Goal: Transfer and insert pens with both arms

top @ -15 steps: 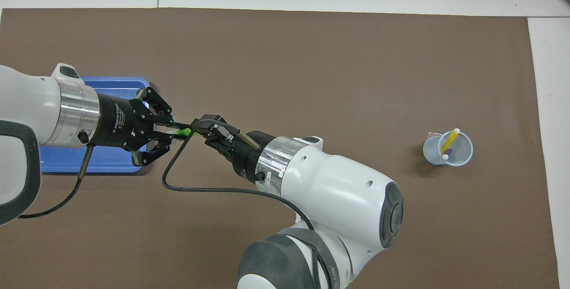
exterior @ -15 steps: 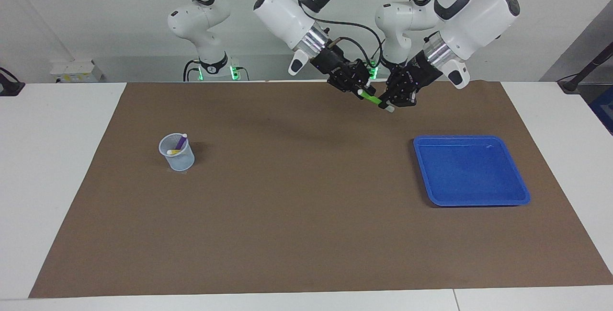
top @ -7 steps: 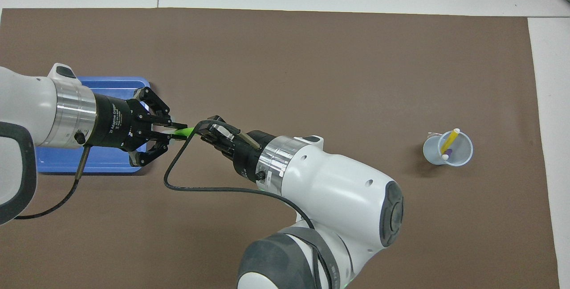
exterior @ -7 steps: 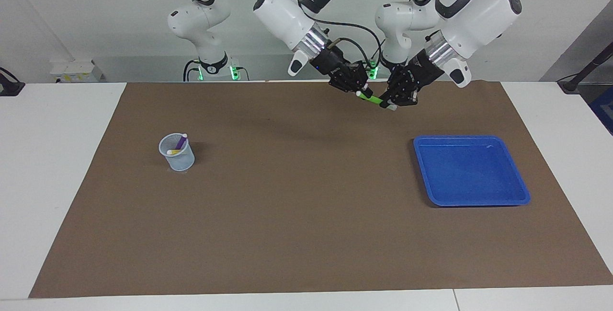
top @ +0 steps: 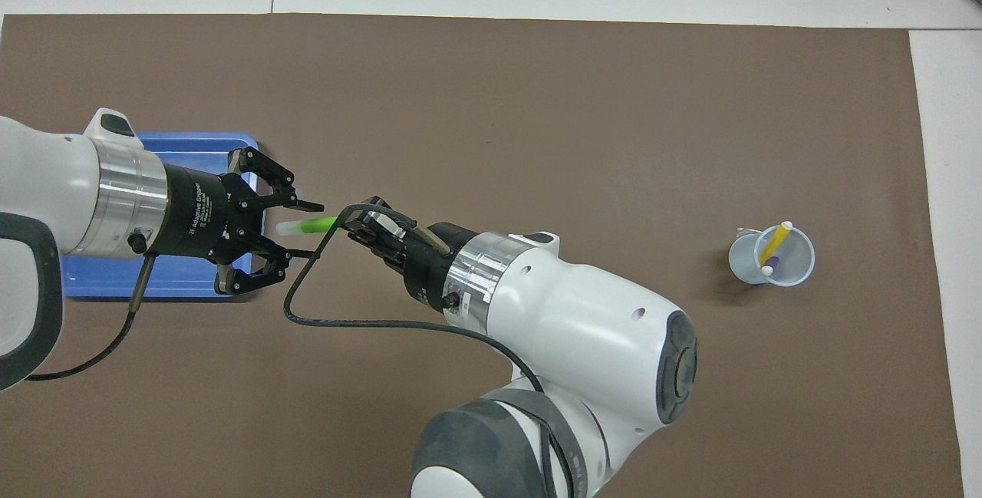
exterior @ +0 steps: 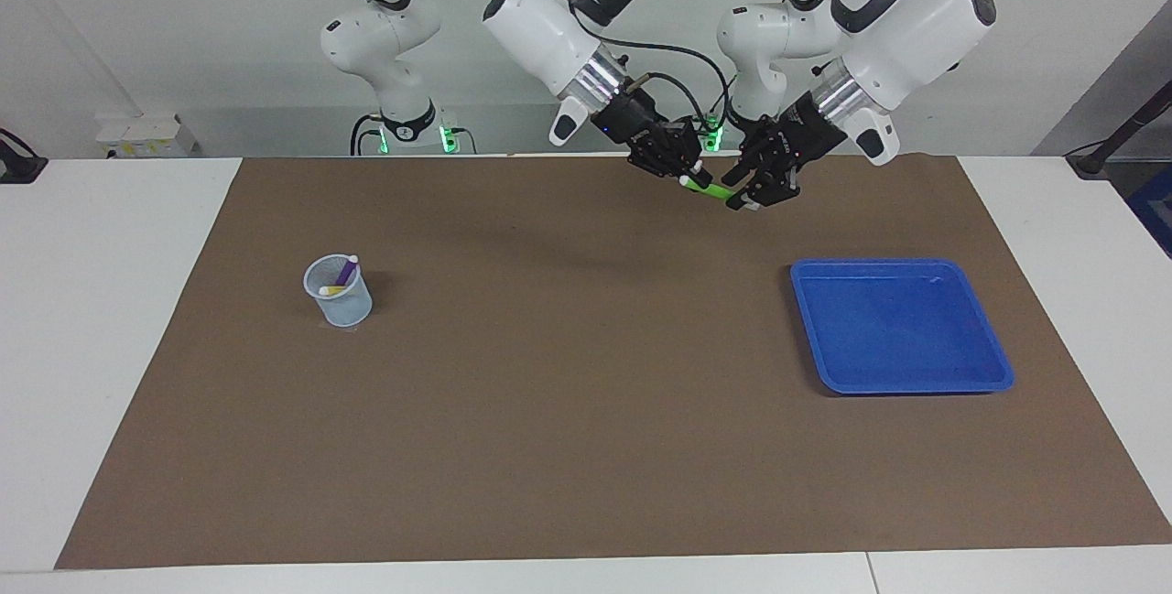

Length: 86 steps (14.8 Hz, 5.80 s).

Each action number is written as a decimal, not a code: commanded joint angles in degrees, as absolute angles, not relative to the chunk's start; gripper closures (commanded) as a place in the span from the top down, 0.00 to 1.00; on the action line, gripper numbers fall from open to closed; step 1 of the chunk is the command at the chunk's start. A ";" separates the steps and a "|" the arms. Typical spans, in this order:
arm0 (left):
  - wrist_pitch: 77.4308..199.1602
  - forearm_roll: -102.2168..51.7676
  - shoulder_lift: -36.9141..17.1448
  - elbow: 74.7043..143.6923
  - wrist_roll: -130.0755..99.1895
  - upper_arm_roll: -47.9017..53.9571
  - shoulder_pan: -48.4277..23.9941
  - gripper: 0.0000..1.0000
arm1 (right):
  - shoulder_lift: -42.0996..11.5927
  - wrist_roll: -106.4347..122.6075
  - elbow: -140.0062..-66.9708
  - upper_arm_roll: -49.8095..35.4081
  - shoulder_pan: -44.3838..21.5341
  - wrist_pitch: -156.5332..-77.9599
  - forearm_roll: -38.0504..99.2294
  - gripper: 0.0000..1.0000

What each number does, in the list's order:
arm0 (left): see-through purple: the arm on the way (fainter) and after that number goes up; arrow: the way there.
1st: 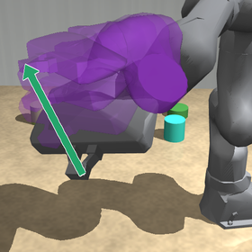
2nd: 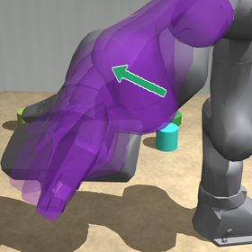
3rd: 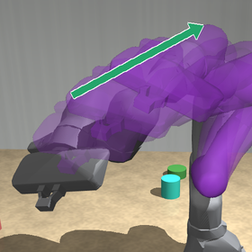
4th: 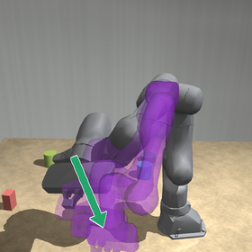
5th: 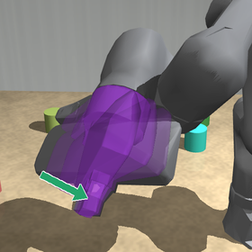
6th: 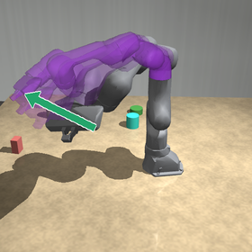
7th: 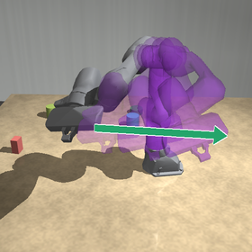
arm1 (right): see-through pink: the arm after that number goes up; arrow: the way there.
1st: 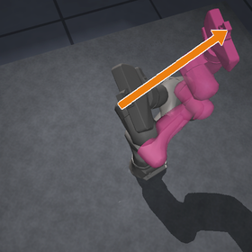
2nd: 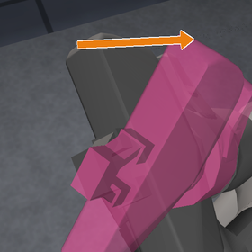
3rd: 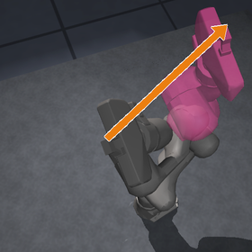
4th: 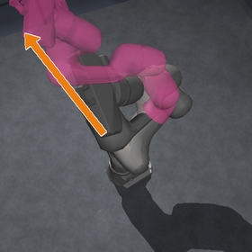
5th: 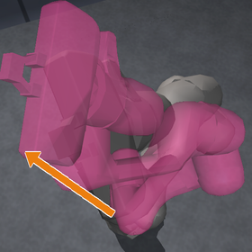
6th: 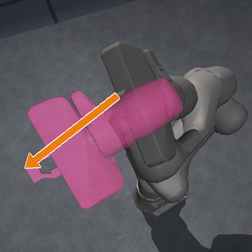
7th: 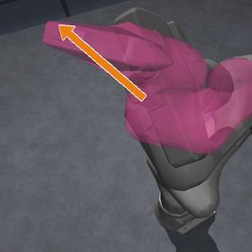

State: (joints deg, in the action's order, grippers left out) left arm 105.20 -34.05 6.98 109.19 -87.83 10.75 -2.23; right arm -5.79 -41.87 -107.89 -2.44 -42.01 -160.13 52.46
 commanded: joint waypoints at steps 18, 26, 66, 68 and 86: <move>97.22 -32.97 10.37 111.45 -59.54 9.58 -0.10 1.00 | -4.92 -25.66 -108.63 -2.28 -33.50 -143.81 41.70 0.00; 92.90 -22.25 10.55 110.83 -28.87 9.14 2.99 1.00 | -0.01 -18.04 -108.46 -2.29 -22.08 -120.80 23.41 0.00; 92.90 -0.18 4.31 94.13 1.93 -1.49 -2.63 1.00 | 5.01 24.54 -115.58 -2.37 3.87 -105.40 -4.93 1.00; 92.73 -0.18 4.22 94.39 2.02 -1.58 -2.81 1.00 | 6.15 21.28 -112.26 -2.64 3.87 -100.92 -2.65 1.00; 93.87 -0.09 5.19 95.36 2.72 -0.26 -1.85 1.00 | 2.64 12.48 -99.67 0.34 -1.84 -94.22 -1.23 1.00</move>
